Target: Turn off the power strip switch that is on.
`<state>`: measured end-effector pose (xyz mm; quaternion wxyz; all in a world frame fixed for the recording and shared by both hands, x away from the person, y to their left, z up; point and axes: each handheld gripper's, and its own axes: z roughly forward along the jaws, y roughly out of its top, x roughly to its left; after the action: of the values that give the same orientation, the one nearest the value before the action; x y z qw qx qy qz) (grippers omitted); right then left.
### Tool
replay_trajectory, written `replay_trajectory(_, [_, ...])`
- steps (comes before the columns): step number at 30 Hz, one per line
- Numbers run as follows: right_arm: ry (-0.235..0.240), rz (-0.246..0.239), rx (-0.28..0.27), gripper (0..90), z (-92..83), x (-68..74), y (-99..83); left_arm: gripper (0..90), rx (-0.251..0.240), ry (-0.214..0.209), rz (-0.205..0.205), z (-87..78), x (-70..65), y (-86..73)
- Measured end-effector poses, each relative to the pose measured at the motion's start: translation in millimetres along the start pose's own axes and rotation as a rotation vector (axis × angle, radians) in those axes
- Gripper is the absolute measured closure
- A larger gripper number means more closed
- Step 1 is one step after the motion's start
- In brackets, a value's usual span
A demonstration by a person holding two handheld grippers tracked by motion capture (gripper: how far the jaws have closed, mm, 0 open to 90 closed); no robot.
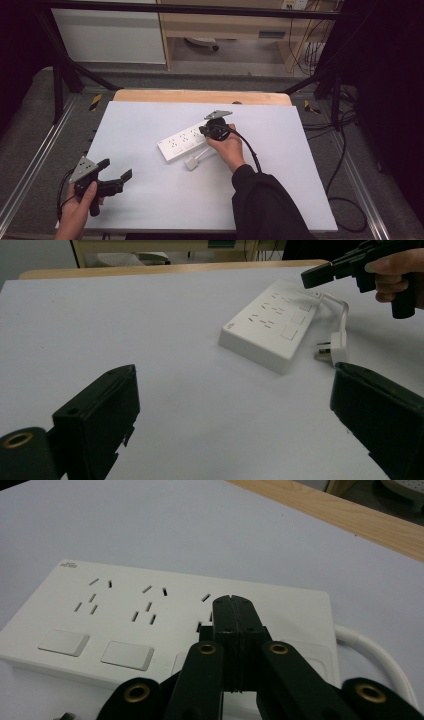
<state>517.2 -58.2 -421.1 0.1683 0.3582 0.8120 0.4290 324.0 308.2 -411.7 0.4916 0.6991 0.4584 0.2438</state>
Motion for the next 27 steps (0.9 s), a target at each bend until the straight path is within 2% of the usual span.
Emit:
replay_trajectory(12, [0.020, 0.013, 0.022, 90.0, 3.0, 5.8, -12.9, 5.5, 0.001, 0.001, 0.001, 0.0, -0.4, 0.0])
replay_trajectory(27, [0.036, 0.014, 0.014, 90.0, 3.4, 12.9, -16.5, 5.5, 0.000, 0.004, 0.007, 0.0, -0.6, 0.1])
